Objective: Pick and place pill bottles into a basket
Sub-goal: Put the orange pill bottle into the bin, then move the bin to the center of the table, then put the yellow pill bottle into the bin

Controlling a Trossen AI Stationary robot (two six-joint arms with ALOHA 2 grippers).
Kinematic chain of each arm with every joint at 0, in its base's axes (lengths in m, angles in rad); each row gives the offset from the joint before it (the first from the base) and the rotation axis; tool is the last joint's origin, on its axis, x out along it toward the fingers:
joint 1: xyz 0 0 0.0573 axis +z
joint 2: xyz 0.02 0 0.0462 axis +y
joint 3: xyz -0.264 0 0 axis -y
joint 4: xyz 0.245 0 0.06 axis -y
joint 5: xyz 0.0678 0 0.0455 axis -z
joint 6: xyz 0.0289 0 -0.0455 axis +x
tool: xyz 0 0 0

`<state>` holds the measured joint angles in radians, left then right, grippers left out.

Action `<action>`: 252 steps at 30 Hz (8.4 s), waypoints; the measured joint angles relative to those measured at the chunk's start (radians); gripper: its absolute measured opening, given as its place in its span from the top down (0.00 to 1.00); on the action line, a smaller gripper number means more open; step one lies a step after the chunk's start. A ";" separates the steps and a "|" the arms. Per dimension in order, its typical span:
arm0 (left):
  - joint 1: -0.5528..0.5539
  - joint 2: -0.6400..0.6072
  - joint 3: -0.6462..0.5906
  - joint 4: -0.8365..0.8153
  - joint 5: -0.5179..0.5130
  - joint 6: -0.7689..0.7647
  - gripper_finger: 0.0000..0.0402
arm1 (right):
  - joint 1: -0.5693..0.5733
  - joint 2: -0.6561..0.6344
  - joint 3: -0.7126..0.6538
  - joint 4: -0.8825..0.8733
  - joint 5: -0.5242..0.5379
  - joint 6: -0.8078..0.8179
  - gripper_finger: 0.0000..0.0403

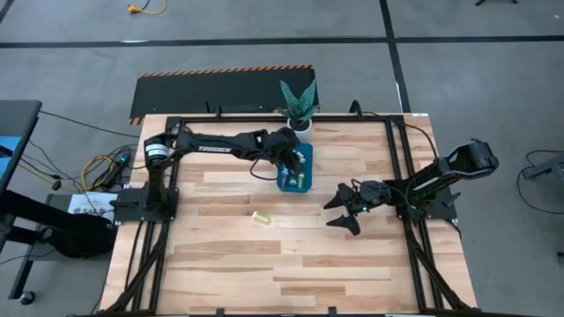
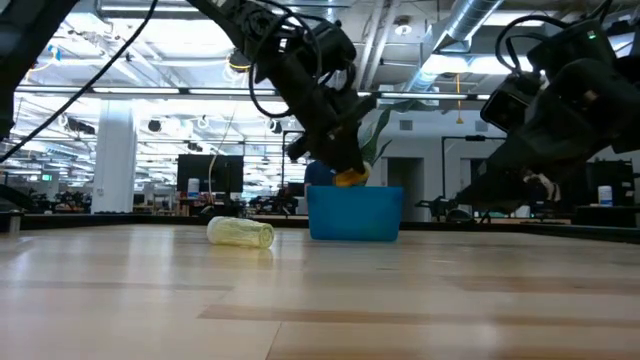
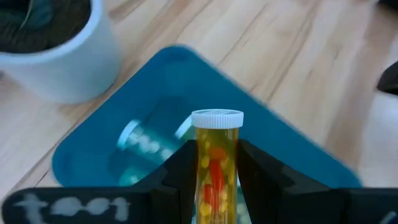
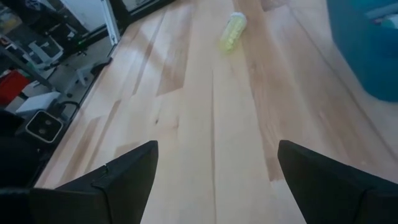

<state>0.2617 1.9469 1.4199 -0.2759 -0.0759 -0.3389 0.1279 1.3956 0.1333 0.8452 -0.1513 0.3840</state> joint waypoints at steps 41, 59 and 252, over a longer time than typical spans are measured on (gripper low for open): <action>-0.160 0.002 0.000 -0.150 0.118 0.356 0.55 | 0.016 0.000 0.000 -0.033 0.003 -0.002 0.19; -0.405 0.002 0.001 -0.360 -0.143 0.645 0.55 | 0.016 0.000 0.000 -0.033 0.003 -0.026 0.19; -0.065 -0.026 0.215 -0.242 -0.020 0.069 0.75 | 0.043 0.000 0.000 -0.037 0.097 -0.017 0.19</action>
<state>0.1965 1.9208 1.6353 -0.5179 -0.0955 -0.2698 0.1708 1.3956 0.1337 0.8085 -0.0540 0.3672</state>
